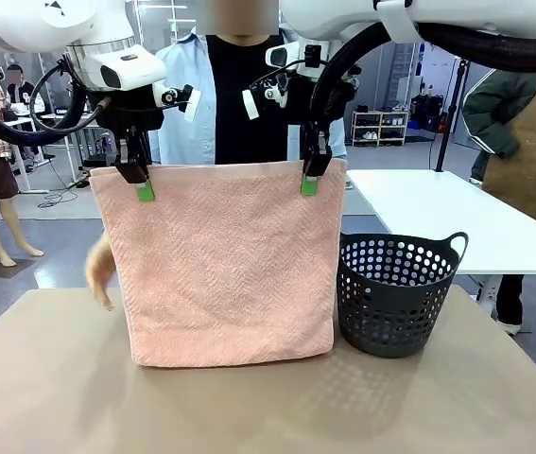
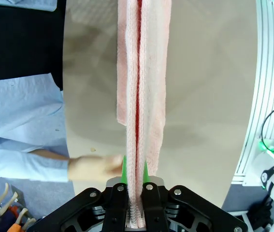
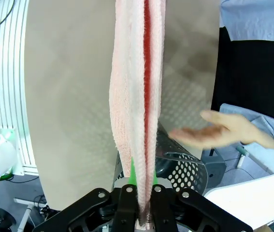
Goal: Fold the towel.
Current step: Release the end of the 100 cm Hotel Towel you were holding.
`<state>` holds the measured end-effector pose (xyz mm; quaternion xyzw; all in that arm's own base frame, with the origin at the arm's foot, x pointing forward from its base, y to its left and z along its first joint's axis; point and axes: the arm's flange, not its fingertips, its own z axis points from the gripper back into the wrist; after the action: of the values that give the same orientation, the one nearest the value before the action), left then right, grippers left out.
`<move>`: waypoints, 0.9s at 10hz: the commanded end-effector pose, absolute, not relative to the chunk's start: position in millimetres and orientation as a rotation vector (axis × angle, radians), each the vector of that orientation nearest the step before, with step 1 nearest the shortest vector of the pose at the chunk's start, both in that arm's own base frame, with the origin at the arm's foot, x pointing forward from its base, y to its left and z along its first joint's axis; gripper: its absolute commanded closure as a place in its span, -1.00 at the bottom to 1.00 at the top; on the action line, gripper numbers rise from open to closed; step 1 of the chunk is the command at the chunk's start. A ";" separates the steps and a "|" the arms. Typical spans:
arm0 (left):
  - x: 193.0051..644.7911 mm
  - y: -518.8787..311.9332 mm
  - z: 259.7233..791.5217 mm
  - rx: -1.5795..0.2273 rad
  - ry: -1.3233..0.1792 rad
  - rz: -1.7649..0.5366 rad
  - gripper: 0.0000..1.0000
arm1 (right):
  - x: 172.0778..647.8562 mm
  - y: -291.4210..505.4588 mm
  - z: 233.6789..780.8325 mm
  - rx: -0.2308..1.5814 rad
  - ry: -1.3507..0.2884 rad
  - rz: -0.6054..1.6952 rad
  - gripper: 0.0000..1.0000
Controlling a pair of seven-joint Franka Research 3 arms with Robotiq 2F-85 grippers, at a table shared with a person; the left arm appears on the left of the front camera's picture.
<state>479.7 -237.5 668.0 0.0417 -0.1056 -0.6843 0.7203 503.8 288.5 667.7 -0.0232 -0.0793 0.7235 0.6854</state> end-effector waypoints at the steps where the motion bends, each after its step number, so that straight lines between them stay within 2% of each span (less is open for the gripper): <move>1: 480.2 -236.0 668.3 0.093 -0.234 -1.509 1.00 | 503.6 288.3 669.7 -0.055 -0.186 1.619 1.00; 9: 480.2 -236.0 668.3 0.093 -0.234 -1.509 1.00 | 503.6 288.3 669.7 -0.055 -0.186 1.619 1.00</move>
<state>479.7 -237.5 668.0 0.0417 -0.1056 -0.6843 0.7203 503.8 288.5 667.7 -0.0232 -0.0793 0.7235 0.6854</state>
